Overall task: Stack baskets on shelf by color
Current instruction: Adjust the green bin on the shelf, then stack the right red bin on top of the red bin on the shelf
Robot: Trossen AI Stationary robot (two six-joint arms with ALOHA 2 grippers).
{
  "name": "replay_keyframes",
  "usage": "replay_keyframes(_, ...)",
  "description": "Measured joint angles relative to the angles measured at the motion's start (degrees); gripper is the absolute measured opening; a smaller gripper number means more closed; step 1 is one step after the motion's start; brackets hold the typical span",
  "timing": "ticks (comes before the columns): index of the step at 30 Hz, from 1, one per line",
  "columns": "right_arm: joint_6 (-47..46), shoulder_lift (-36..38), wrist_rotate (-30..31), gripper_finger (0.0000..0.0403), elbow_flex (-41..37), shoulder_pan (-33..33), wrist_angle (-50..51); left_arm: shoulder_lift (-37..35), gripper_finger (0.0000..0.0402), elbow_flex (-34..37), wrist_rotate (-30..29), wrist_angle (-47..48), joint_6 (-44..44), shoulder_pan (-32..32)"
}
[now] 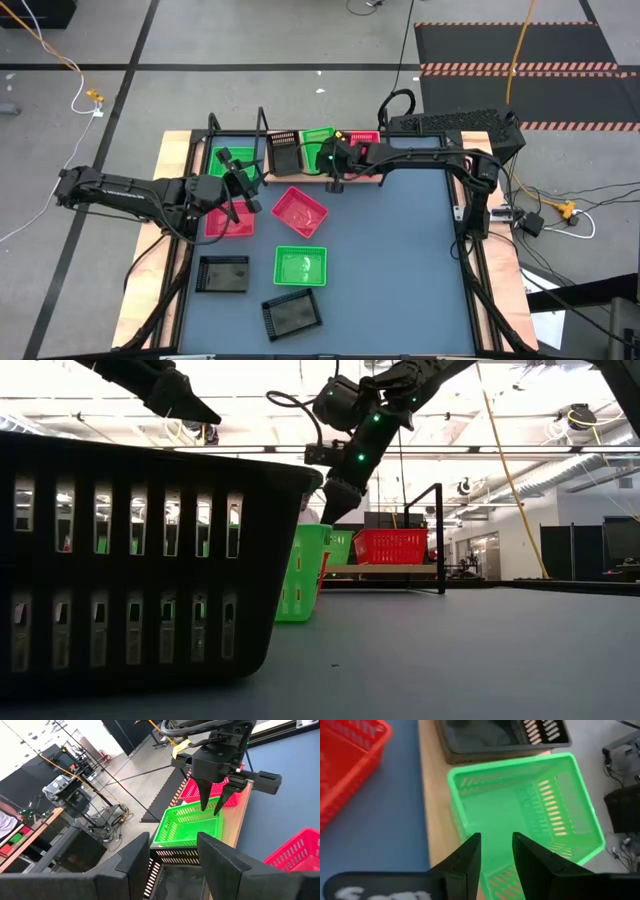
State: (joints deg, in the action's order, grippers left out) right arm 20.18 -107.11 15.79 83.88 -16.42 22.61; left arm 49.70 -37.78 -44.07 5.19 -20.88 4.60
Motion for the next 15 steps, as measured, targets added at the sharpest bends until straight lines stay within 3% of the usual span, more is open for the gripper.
replay_keyframes(7, -1.50, 0.02, -2.71, 0.0105, 0.00, 1.38, -0.23, 0.01, 0.0168, 0.00, 0.01, 0.00, 0.02, 0.00)
replay_keyframes(15, -1.81, 3.02, 0.44, 0.0105, 0.00, 3.86, -1.33, 0.01, 0.0168, 0.00, 0.02, -0.03, 0.11, 0.02)
